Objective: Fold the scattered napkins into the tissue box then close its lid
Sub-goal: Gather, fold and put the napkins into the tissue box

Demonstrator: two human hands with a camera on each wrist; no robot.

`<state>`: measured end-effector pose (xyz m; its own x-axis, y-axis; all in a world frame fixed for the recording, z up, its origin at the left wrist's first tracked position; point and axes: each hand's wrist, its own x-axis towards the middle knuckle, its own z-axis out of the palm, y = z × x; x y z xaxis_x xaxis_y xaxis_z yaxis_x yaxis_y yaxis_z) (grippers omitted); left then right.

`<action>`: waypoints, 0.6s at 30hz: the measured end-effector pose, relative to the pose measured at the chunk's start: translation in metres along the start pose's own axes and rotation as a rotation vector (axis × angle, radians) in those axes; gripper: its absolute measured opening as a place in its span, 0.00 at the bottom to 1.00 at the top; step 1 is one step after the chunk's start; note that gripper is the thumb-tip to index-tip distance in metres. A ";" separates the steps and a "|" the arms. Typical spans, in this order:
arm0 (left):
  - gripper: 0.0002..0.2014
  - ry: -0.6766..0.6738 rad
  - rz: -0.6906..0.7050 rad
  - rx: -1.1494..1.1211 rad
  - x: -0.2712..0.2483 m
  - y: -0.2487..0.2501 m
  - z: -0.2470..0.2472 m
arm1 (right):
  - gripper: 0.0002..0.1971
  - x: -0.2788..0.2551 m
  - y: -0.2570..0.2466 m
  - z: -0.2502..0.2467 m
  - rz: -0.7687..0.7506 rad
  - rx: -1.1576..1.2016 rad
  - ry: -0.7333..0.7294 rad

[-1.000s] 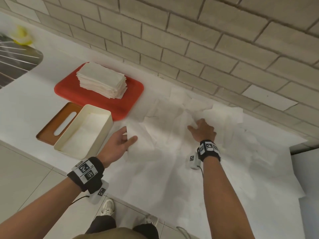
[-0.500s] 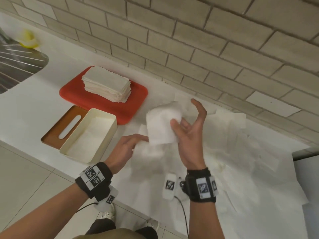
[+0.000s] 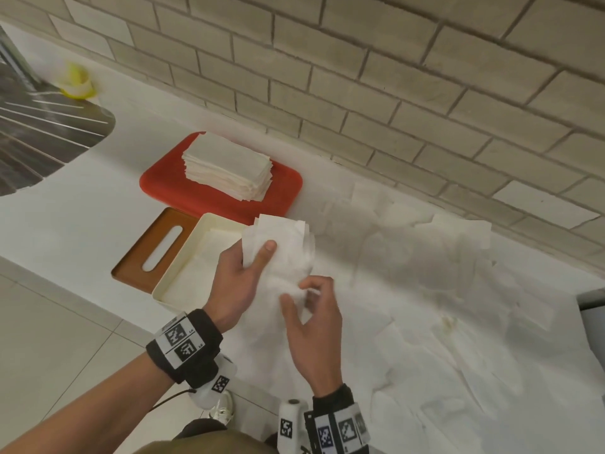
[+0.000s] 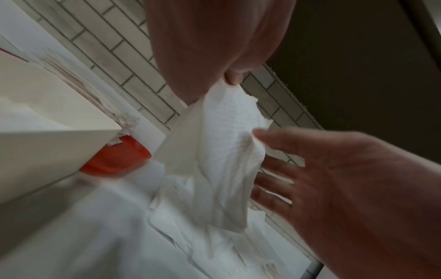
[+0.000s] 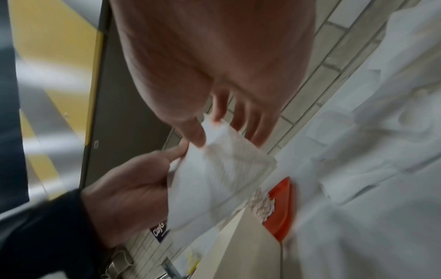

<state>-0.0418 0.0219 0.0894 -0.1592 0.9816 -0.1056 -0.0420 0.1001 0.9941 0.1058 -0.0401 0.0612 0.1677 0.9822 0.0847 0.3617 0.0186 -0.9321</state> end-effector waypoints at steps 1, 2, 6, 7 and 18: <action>0.10 -0.001 0.005 -0.008 0.000 0.002 -0.007 | 0.19 0.000 -0.004 0.008 -0.036 -0.004 0.076; 0.11 -0.010 0.000 -0.016 -0.001 0.004 -0.014 | 0.23 -0.001 -0.006 0.016 -0.075 0.003 0.118; 0.15 -0.076 -0.001 0.017 0.001 0.012 -0.040 | 0.26 0.002 -0.023 0.052 -0.082 0.182 -0.078; 0.14 -0.097 0.013 0.040 0.005 0.013 -0.047 | 0.25 0.004 -0.027 0.062 -0.085 0.175 -0.093; 0.28 -0.023 0.272 0.674 0.091 0.013 -0.144 | 0.18 0.032 -0.033 0.151 0.293 -0.122 -0.334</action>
<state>-0.1984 0.0890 0.0890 -0.0563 0.9884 0.1410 0.6139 -0.0771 0.7856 -0.0395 0.0192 0.0419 -0.0183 0.9496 -0.3129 0.4521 -0.2713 -0.8497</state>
